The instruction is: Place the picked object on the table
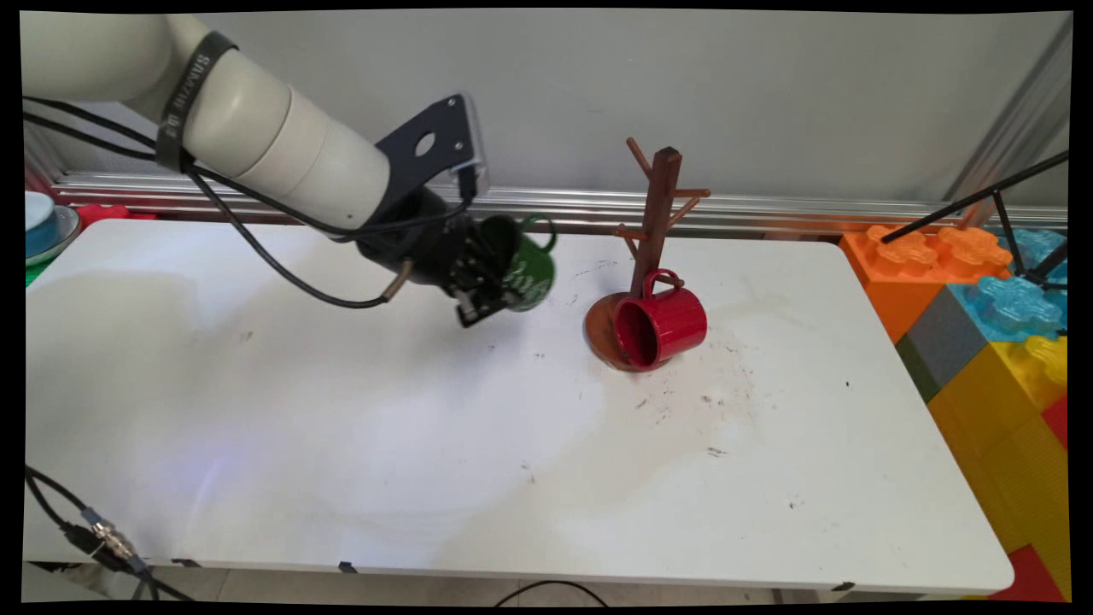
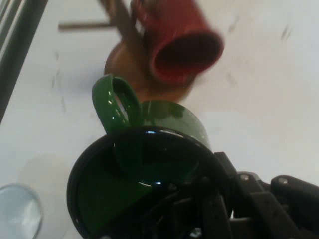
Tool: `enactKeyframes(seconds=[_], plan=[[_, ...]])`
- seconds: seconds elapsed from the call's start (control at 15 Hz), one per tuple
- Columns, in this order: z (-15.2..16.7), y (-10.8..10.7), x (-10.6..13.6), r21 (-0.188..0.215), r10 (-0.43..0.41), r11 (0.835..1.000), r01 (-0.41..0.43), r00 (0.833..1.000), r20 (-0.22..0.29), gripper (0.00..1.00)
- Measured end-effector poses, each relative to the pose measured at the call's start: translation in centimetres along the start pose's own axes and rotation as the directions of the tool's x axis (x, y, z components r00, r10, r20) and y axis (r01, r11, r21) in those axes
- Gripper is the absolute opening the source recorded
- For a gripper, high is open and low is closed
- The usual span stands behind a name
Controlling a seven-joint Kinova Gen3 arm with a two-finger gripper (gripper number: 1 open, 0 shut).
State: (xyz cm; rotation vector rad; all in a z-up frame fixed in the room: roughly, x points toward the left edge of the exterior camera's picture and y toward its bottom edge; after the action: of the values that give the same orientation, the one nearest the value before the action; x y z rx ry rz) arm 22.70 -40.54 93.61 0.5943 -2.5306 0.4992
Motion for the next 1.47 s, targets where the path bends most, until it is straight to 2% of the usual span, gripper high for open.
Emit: enactKeyframes(seconds=[0.2, 0.33, 0.53, 0.73, 1.13, 1.47], plan=[[0.7, -1.6, -1.4, 0.022, 0.074, 0.997, -0.077, 0.991, 0.109, 0.00], [1.1, -2.2, -2.1, 0.027, 0.107, 0.993, -0.113, 0.982, 0.158, 0.00], [2.1, -3.2, -2.9, 0.029, 0.148, 0.987, -0.158, 0.962, 0.228, 0.00], [3.5, -4.0, -3.6, 0.014, 0.181, 0.981, -0.194, 0.937, 0.298, 0.00], [6.4, -5.2, -4.5, -0.040, 0.230, 0.972, -0.233, 0.897, 0.377, 0.00], [9.0, -6.0, -4.5, -0.094, 0.262, 0.965, -0.245, 0.880, 0.395, 0.00]])
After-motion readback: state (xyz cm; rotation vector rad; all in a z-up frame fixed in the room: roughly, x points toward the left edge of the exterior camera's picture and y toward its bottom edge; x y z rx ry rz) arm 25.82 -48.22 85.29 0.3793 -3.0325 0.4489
